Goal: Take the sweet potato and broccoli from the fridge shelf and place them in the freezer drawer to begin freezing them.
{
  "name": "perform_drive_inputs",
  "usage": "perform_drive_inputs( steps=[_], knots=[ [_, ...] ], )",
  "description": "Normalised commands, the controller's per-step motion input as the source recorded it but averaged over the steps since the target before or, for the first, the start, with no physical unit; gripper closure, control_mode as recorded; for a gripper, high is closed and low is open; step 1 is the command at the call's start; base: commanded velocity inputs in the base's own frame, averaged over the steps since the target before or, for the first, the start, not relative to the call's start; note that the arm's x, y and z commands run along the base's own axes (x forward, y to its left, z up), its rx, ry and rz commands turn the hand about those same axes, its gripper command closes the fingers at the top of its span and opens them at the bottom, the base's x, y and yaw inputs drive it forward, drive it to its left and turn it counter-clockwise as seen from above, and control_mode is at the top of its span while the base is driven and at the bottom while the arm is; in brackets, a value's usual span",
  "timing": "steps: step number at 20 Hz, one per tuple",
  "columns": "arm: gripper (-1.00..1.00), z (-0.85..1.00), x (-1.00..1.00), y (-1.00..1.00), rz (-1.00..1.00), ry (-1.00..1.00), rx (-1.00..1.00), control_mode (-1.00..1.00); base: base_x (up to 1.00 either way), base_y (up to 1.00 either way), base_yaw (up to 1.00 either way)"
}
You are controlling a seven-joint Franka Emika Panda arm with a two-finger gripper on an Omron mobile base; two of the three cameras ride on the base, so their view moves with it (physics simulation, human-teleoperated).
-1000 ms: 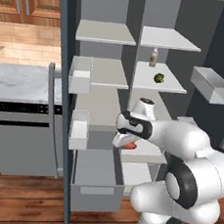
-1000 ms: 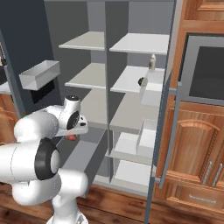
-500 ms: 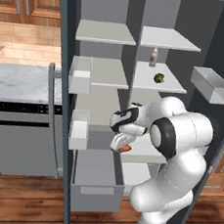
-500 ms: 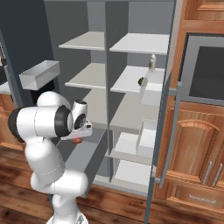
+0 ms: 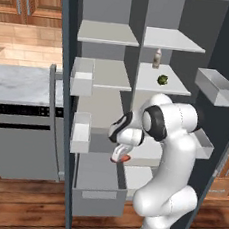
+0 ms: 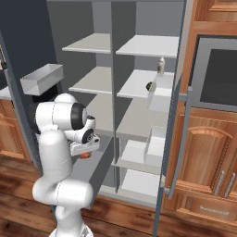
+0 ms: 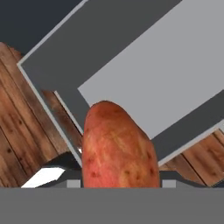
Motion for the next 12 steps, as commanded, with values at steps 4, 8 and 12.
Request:
perform_drive_inputs(
  steps=[4,8,12],
  knots=[
    [1.00,-0.68,0.15,0.14,0.08,0.00,0.00,-1.00,0.00,0.00,0.00],
    [1.00,-0.59,0.15,0.27,0.05,0.00,0.00,-1.00,0.00,0.00,0.00],
    [1.00,-0.53,0.03,0.31,0.04,0.00,0.00,-1.00,0.00,0.00,0.00]
  ],
)
